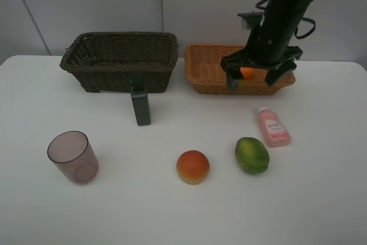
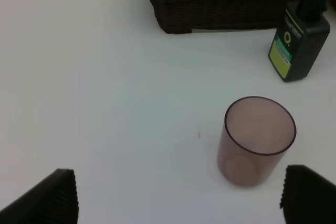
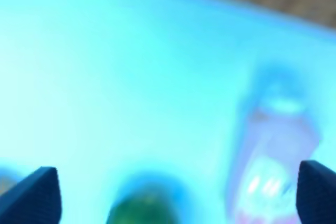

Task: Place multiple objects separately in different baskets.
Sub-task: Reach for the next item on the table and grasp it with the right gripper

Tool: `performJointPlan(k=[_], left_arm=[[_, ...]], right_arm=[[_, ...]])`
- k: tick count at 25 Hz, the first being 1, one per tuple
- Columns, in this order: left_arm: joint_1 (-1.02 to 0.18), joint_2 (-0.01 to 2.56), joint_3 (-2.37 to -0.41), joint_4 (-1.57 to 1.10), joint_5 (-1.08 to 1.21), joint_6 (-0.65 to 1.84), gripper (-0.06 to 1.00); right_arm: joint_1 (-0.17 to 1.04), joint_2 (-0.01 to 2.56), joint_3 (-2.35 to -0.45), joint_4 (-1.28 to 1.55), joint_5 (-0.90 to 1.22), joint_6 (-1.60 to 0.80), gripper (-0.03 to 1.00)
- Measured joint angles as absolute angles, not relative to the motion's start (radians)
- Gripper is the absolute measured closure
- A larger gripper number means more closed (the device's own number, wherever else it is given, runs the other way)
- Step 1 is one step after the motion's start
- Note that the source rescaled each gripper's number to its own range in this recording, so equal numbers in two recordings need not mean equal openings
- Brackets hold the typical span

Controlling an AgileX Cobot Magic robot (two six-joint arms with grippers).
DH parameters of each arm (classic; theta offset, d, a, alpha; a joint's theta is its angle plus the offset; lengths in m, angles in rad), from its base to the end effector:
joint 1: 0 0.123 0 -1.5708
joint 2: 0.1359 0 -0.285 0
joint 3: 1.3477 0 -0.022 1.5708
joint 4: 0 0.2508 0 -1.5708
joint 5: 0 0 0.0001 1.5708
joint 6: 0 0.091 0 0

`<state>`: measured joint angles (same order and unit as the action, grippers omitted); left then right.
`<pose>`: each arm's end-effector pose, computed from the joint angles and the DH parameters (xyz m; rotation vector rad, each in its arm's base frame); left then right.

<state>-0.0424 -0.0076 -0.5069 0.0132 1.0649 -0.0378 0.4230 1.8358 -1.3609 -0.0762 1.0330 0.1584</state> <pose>-0.0069 0.0013 0.2788 0.0039 2.0341 -0.0347 0.3356 0.1445 0.2212 -0.4432 2.9450 -0.0334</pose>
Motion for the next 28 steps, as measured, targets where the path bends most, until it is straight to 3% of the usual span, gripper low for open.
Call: performJointPlan(k=[6,13,28], left_arm=[[-0.042,-0.008,-0.507,0.013,1.065,-0.038,-0.06],[-0.042,-0.008,-0.507,0.013,1.065,-0.038,-0.06],[-0.042,-0.008,-0.507,0.013,1.065,-0.038,-0.06]], right_arm=[[0.464,1.668,-1.088,-0.053,0.907,0.25,0.02],[0.493,1.651,-0.888,-0.051,0.804,0.336,0.02],[0.522,1.727,-0.859,-0.081,0.663,0.491,0.02]])
